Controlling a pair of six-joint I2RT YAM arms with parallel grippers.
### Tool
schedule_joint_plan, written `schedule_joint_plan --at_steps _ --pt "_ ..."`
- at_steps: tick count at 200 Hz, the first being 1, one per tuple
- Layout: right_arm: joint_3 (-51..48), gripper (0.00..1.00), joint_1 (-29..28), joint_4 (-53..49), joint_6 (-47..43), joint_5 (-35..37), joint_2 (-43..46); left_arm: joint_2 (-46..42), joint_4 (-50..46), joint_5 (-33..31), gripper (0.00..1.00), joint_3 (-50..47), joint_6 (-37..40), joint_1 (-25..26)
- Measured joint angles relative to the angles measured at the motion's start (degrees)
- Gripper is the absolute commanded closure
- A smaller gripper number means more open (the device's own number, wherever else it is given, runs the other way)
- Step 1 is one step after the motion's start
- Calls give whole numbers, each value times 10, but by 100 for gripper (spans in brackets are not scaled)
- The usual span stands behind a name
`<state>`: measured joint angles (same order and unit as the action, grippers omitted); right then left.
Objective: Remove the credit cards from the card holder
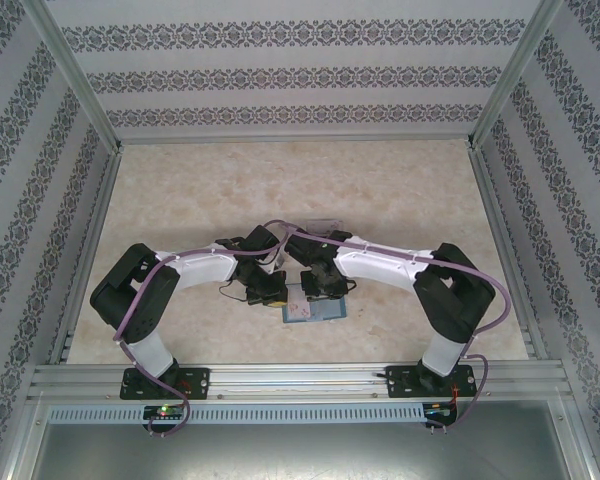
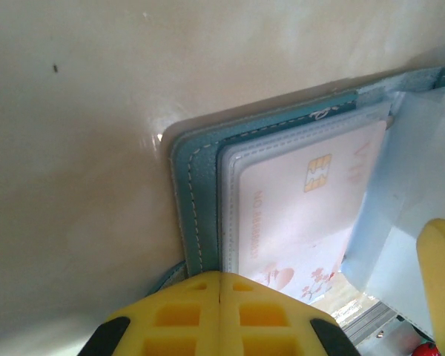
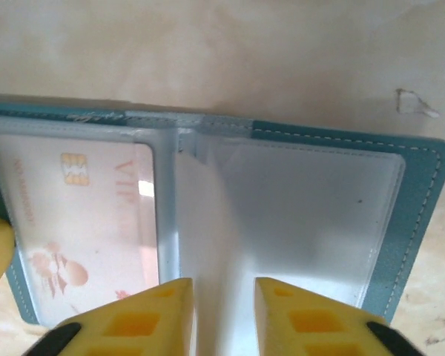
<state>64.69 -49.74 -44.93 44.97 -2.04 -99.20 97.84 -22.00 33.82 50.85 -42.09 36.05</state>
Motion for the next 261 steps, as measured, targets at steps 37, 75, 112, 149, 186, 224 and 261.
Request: schedule_joint_plan --at_steps 37,75,112,149,186,224,261 --pt "-8 93 1 10 -1 -5 13 0 0 0 100 0 0 0" --pt "-22 96 9 10 -3 -3 19 0 0 0 100 0 0 0" --pt "-33 95 19 11 -7 1 19 1 0 0 100 0 0 0" --pt "-46 81 27 13 -19 11 19 3 0 1 100 2 0 0" --pt "-59 76 34 8 -23 27 16 5 0 1 100 4 0 0" --pt "-68 73 37 4 -28 38 16 5 -5 -4 100 9 0 1" --pt "-73 72 48 -1 -30 47 20 5 -13 -11 100 16 0 3"
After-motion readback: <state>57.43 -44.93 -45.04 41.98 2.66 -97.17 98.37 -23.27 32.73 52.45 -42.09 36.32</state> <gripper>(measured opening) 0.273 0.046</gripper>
